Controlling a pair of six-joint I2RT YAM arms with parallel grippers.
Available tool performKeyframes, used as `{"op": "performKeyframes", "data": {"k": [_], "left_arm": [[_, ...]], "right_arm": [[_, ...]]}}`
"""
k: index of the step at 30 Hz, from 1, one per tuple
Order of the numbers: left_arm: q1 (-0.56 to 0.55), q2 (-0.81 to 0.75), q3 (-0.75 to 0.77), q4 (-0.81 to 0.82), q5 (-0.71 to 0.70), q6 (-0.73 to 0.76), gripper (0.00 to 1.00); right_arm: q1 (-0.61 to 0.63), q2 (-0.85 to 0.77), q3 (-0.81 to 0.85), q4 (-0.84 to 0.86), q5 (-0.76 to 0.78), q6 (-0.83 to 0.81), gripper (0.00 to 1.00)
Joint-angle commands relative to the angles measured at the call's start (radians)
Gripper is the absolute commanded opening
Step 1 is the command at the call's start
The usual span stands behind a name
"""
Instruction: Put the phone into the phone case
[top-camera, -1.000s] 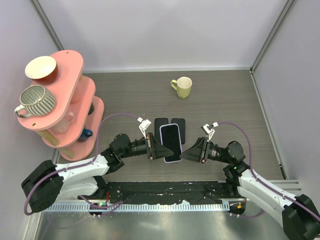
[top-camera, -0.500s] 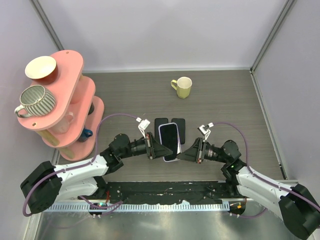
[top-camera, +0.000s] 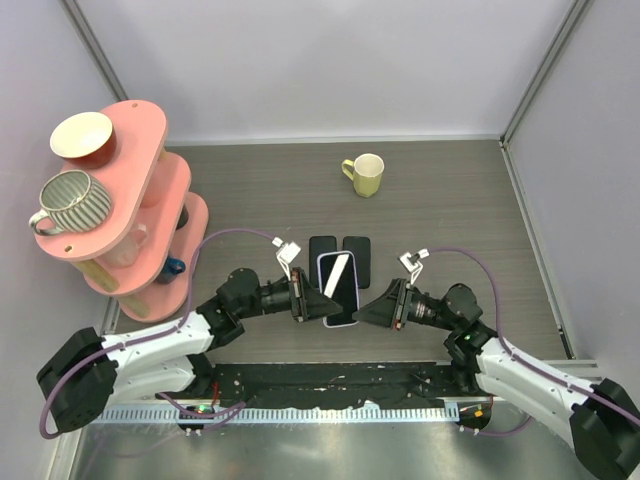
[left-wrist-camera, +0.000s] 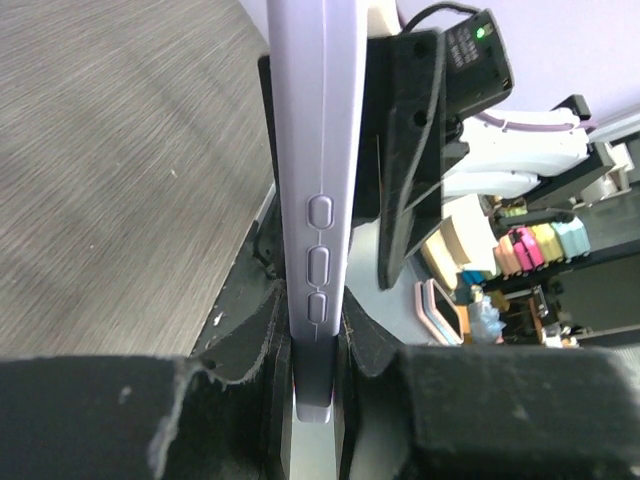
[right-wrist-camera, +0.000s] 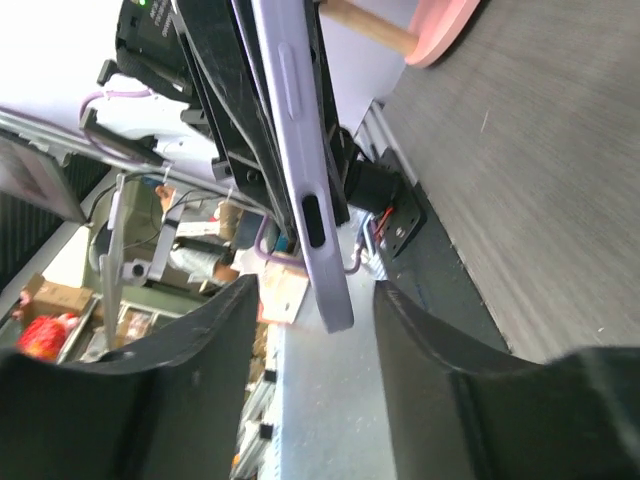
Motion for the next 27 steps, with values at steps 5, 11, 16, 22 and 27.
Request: {"op": "performKeyframes", "data": {"k": [5, 11, 16, 22, 27], "left_arm": [[0.0, -0.06, 0.041, -0.015, 0.17, 0.094, 0.0], [0.0, -0.058, 0.056, 0.003, 0.297, 0.095, 0.0], [0.0, -0.067, 0.056, -0.019, 0.328, 0.112, 0.0], [0.001, -0.072, 0.048, -0.049, 0.345, 0.12, 0.0], [0.0, -0.067, 0.05, -0.054, 0.347, 0.12, 0.0]], "right_arm": [[0.004, -0.116, 0.121, -0.191, 0.13, -0.121, 0.71], [0.004, -0.02, 0.174, -0.131, 0.084, -0.132, 0.68], [0.004, 0.013, 0.19, -0.047, 0.061, -0.099, 0.56], [0.004, -0.023, 0.179, -0.013, 0.063, -0.086, 0.53], [0.004, -0.03, 0.19, -0.021, 0.064, -0.089, 0.51]]}}
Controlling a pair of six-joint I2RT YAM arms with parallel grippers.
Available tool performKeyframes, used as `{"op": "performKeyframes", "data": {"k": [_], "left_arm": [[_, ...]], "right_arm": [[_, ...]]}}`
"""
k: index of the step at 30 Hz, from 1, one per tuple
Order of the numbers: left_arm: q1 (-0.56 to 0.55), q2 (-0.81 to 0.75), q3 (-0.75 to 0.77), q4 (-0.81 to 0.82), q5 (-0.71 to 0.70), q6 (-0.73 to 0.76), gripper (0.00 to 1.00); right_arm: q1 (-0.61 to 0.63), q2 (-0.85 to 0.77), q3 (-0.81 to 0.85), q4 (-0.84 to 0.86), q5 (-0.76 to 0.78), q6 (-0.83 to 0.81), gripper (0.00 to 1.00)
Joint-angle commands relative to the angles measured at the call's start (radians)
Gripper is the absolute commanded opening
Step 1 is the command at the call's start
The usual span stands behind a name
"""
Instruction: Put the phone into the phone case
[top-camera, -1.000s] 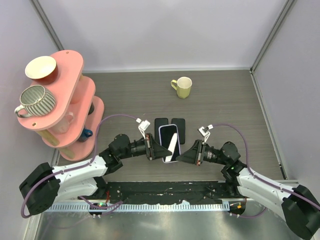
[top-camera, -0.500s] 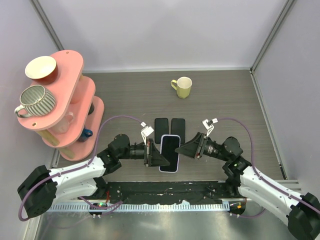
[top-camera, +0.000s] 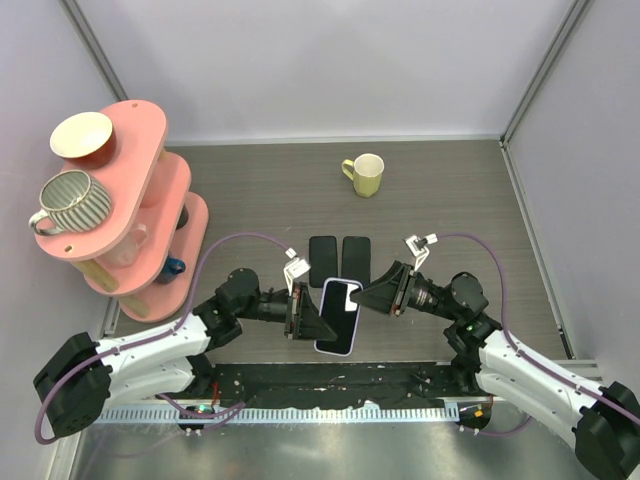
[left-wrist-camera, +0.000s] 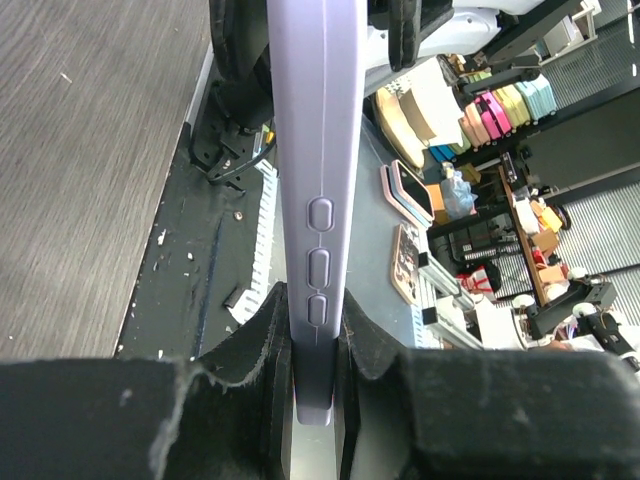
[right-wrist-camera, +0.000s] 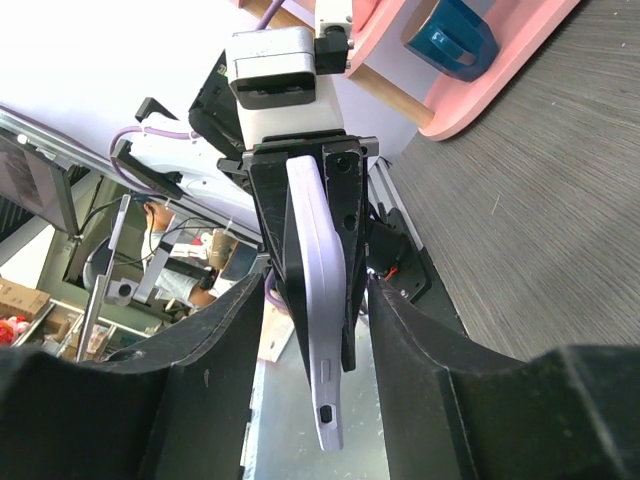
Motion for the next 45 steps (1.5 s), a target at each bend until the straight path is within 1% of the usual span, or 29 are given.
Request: {"op": "performKeyframes", "data": {"k": [1, 3, 4, 6, 7, 8, 10, 11, 12, 15, 17, 18, 20, 22, 23, 24, 27, 29, 30, 32, 33, 36, 37, 39, 40, 41, 42, 44, 45], "left_arm": [[0.0, -0.021, 0.05, 0.053, 0.037, 0.016, 0.0], [-0.002, -0.012, 0.051, 0.044, 0.037, 0.019, 0.0], [0.0, -0.008, 0.053, 0.041, 0.037, 0.02, 0.0], [0.0, -0.001, 0.054, 0.038, 0.035, 0.019, 0.0], [-0.002, 0.002, 0.057, 0.032, 0.025, 0.02, 0.0], [-0.002, 0.002, 0.06, 0.015, 0.022, 0.023, 0.01], [0.0, 0.002, 0.068, -0.023, 0.008, 0.037, 0.0], [-0.002, 0.002, 0.071, -0.034, -0.001, 0.042, 0.0], [-0.002, 0.005, 0.074, -0.042, -0.002, 0.052, 0.0], [-0.002, 0.016, 0.08, -0.059, 0.0, 0.055, 0.0], [0.0, 0.022, 0.082, -0.068, 0.0, 0.061, 0.0], [0.0, 0.027, 0.083, -0.068, 0.0, 0.063, 0.0], [0.0, 0.034, 0.083, -0.068, 0.0, 0.063, 0.0], [0.0, 0.041, 0.083, -0.065, 0.0, 0.063, 0.0], [0.0, 0.041, 0.085, -0.066, 0.0, 0.065, 0.0], [0.0, 0.039, 0.086, -0.066, -0.003, 0.066, 0.0], [-0.002, 0.039, 0.091, -0.069, -0.012, 0.065, 0.0], [0.0, 0.039, 0.089, -0.063, -0.02, 0.065, 0.0], [-0.002, 0.039, 0.089, -0.059, -0.024, 0.062, 0.0], [-0.003, 0.036, 0.082, -0.04, -0.05, 0.057, 0.0], [-0.002, 0.033, 0.08, -0.033, -0.061, 0.045, 0.0], [0.0, 0.031, 0.062, 0.045, -0.103, 0.005, 0.0], [0.0, 0.033, 0.053, 0.091, -0.109, -0.029, 0.0], [-0.002, 0.03, 0.034, 0.134, -0.143, -0.056, 0.0], [-0.002, 0.03, 0.028, 0.182, -0.152, -0.084, 0.0], [0.0, 0.031, 0.022, 0.199, -0.166, -0.092, 0.0], [-0.002, 0.036, 0.016, 0.219, -0.167, -0.098, 0.0], [-0.002, 0.05, 0.014, 0.222, -0.167, -0.103, 0.0], [-0.002, 0.056, 0.013, 0.233, -0.164, -0.107, 0.0]], "right_arm": [[0.003, -0.01, 0.041, 0.056, -0.001, 0.002, 0.5], [0.003, -0.009, 0.045, 0.063, 0.001, 0.006, 0.46], [0.003, -0.007, 0.048, 0.065, -0.001, 0.006, 0.36], [0.003, -0.005, 0.051, 0.072, -0.007, 0.005, 0.24], [0.003, -0.008, 0.051, 0.075, -0.008, 0.005, 0.14], [0.003, -0.01, 0.049, 0.074, -0.011, 0.002, 0.1], [0.002, -0.013, 0.06, 0.008, -0.008, -0.044, 0.02], [0.003, -0.013, 0.072, -0.039, -0.004, -0.075, 0.01], [0.003, -0.016, 0.098, -0.149, 0.011, -0.13, 0.01], [0.003, -0.027, 0.147, -0.297, 0.044, -0.193, 0.01], [0.003, -0.035, 0.175, -0.329, 0.054, -0.202, 0.14], [0.003, -0.044, 0.184, -0.37, 0.062, -0.211, 0.26], [0.003, -0.051, 0.196, -0.391, 0.076, -0.218, 0.31], [0.003, -0.054, 0.202, -0.409, 0.085, -0.222, 0.32], [0.003, -0.051, 0.206, -0.415, 0.087, -0.228, 0.3], [0.003, -0.05, 0.206, -0.424, 0.088, -0.231, 0.2], [0.002, -0.035, 0.198, -0.429, 0.09, -0.235, 0.01], [0.003, -0.028, 0.196, -0.434, 0.082, -0.233, 0.01], [0.003, -0.027, 0.195, -0.432, 0.079, -0.224, 0.1], [0.003, -0.027, 0.189, -0.431, 0.068, -0.215, 0.26], [0.003, -0.025, 0.183, -0.42, 0.052, -0.209, 0.35], [0.003, -0.025, 0.15, -0.402, 0.013, -0.196, 0.46], [0.003, -0.024, 0.141, -0.397, 0.001, -0.193, 0.47], [0.003, -0.018, 0.106, -0.363, -0.021, -0.175, 0.47], [0.003, -0.015, 0.088, -0.333, -0.027, -0.137, 0.47], [0.003, -0.015, 0.05, -0.249, -0.036, -0.109, 0.45], [0.003, -0.012, 0.031, -0.207, -0.042, -0.091, 0.35], [0.003, -0.012, -0.001, -0.13, -0.042, -0.054, 0.24], [0.003, -0.013, -0.006, -0.115, -0.041, -0.05, 0.16]]}}
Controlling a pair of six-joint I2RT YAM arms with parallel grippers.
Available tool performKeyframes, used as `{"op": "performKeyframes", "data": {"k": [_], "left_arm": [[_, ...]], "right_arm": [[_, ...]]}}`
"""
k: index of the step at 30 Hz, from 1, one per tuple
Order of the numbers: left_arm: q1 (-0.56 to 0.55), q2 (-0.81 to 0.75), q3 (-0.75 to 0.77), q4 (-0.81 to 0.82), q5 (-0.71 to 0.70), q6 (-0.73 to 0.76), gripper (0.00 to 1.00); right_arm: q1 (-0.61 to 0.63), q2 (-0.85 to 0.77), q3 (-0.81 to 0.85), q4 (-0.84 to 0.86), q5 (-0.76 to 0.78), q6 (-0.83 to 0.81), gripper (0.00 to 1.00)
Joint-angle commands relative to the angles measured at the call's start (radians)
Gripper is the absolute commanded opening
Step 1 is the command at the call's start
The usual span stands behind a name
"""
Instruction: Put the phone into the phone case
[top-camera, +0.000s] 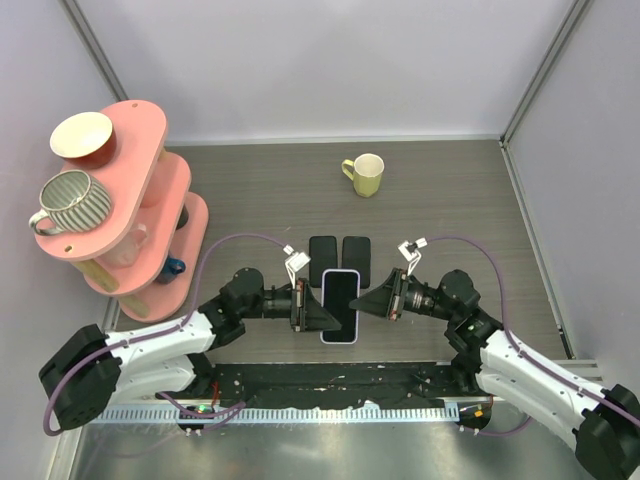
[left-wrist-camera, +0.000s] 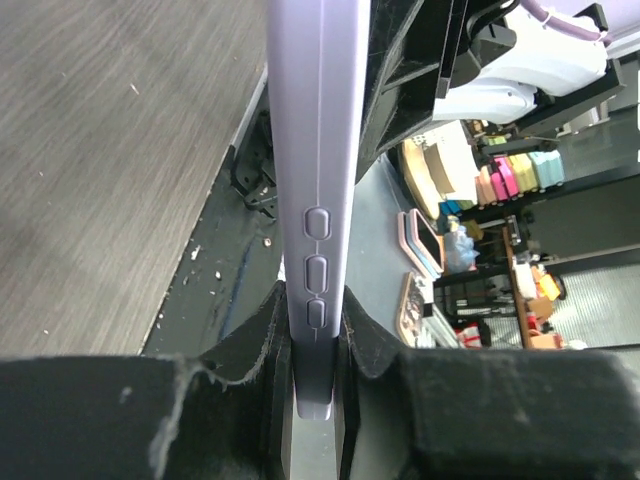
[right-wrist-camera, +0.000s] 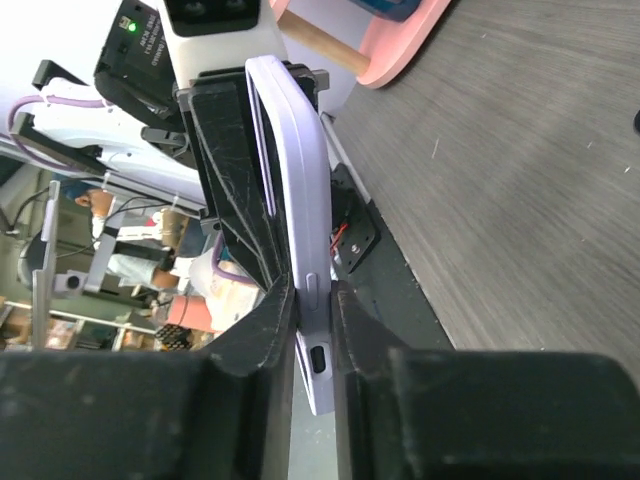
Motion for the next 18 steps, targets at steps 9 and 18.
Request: {"op": "performKeyframes", "data": {"k": [9, 18], "left_arm": [[-0.001, 0.043, 0.01, 0.206, -0.05, -0.085, 0.0], [0.001, 0.049, 0.022, 0.126, -0.084, -0.085, 0.0]], "right_arm": [[0.004, -0.003, -0.033, 0.162, -0.011, 0.094, 0.38], [0.004, -0.035, 0.008, 0.067, 0.07, 0.077, 0.01]]}}
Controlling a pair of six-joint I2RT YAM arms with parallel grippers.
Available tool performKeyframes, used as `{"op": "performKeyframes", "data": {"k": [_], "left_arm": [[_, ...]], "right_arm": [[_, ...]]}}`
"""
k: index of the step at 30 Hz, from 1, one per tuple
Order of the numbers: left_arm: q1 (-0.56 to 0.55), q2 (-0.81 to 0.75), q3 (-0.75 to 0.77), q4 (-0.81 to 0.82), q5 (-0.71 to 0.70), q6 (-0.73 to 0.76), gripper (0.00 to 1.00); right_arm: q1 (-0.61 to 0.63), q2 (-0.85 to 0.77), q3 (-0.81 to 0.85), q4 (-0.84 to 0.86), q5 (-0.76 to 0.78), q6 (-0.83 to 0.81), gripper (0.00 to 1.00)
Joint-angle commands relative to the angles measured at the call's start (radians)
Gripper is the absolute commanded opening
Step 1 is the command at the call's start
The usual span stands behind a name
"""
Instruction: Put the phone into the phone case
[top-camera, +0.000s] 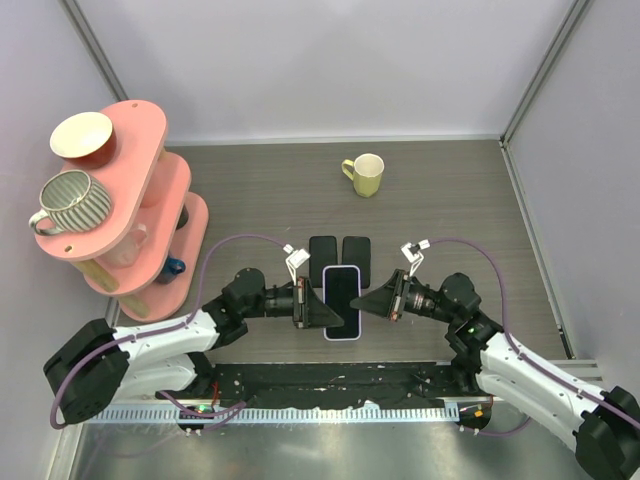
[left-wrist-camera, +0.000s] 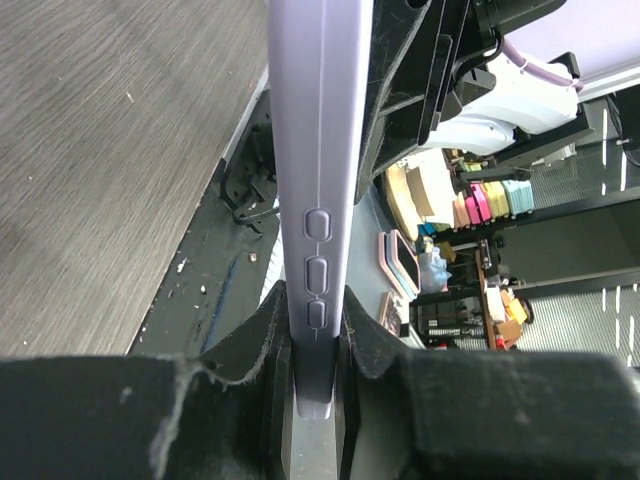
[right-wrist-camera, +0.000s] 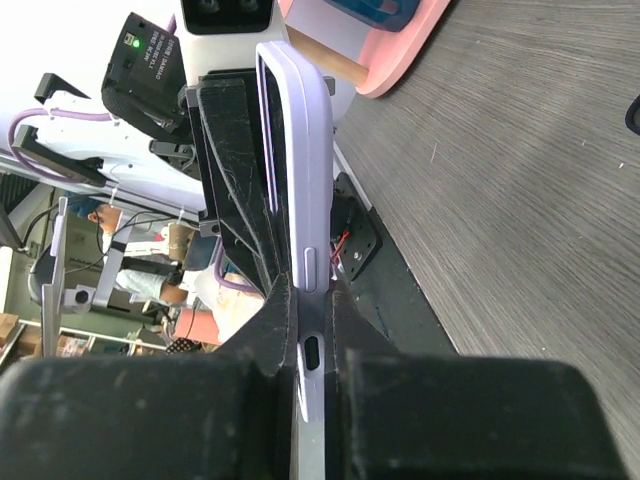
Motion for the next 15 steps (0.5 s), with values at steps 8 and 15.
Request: {"op": "performKeyframes", "data": {"k": [8, 15], "left_arm": [[0.0, -0.09, 0.081, -0.196, -0.16, 0.119, 0.79], [0.0, -0.291, 0.162, -0.569, -0.381, 0.307, 1.0]], "right_arm": [[0.003, -0.067, 0.164, -0.318, 0.225, -0.096, 0.01], [-0.02, -0.001, 0.352, -0.633, 0.364, -0.283, 0.01]]}}
